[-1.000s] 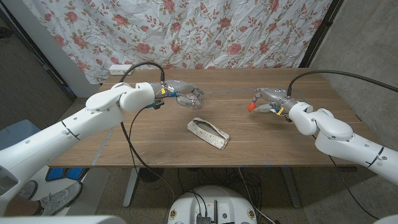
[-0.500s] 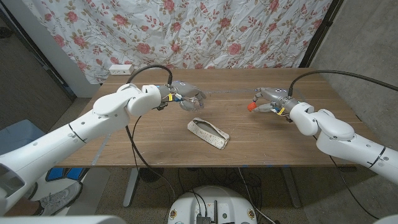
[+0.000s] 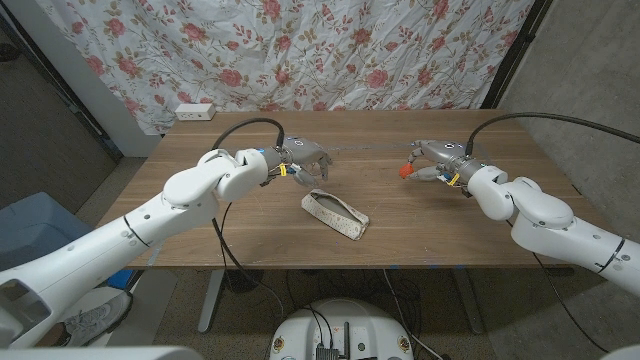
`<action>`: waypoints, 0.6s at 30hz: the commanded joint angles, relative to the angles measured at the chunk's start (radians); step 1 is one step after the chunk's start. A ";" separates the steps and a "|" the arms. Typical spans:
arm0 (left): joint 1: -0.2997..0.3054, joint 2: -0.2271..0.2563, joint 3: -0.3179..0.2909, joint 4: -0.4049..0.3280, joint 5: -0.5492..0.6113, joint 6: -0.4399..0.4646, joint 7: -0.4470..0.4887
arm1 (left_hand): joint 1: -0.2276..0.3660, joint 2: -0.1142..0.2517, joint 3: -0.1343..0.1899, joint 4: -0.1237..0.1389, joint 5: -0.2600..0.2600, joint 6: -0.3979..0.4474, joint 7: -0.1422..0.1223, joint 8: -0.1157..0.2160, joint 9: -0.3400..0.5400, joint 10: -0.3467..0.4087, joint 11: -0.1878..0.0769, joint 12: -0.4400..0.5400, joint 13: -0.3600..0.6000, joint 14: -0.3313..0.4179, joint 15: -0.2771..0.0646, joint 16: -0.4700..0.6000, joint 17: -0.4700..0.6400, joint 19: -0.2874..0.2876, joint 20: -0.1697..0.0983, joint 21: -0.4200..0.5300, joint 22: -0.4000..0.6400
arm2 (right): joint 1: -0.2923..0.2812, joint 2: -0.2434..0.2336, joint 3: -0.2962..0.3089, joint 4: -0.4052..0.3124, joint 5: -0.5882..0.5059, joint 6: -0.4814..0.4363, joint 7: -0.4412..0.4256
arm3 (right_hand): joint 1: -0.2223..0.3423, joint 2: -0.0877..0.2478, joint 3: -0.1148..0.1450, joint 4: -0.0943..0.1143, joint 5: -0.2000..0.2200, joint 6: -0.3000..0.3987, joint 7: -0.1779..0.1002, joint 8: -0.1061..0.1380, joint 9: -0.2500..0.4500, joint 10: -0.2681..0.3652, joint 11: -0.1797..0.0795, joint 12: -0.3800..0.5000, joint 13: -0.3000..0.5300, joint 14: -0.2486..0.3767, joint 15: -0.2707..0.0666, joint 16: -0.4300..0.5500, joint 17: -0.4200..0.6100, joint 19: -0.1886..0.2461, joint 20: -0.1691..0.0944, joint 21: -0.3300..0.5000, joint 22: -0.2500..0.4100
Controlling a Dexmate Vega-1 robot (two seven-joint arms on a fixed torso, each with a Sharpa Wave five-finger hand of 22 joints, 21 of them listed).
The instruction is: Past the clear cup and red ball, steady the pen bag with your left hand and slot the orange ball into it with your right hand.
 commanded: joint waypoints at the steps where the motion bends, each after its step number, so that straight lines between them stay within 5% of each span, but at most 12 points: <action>1: 0.038 -0.038 0.014 0.013 0.076 0.041 0.054 | 0.027 -0.002 -0.017 0.001 0.004 0.044 0.011 0.010 0.000 0.022 -0.001 -0.006 0.002 0.022 -0.131 0.004 0.003 0.019 -0.009 0.005 0.004 | -0.013 0.004 0.004 -0.006 -0.003 -0.012 -0.018 | 0.003 0.011 -0.004 0.000 -0.001 0.006 -0.001 0.008 0.002 0.010 -0.002 -0.001 0.002 0.005 -0.004 0.004 0.006 0.008 0.000 -0.003 0.003; 18: 0.044 -0.056 0.042 0.056 0.075 0.037 0.070 | 0.043 0.003 -0.034 0.006 0.004 0.070 0.020 0.007 -0.001 0.038 -0.001 -0.007 0.002 0.042 -0.130 0.005 0.003 0.032 -0.014 0.007 0.005 | -0.007 0.016 -0.002 0.008 0.006 -0.003 -0.028 | 0.002 0.014 -0.005 0.000 -0.001 0.009 -0.001 0.009 0.002 0.013 -0.003 -0.001 0.003 0.007 -0.005 0.005 0.007 0.009 -0.001 -0.003 0.003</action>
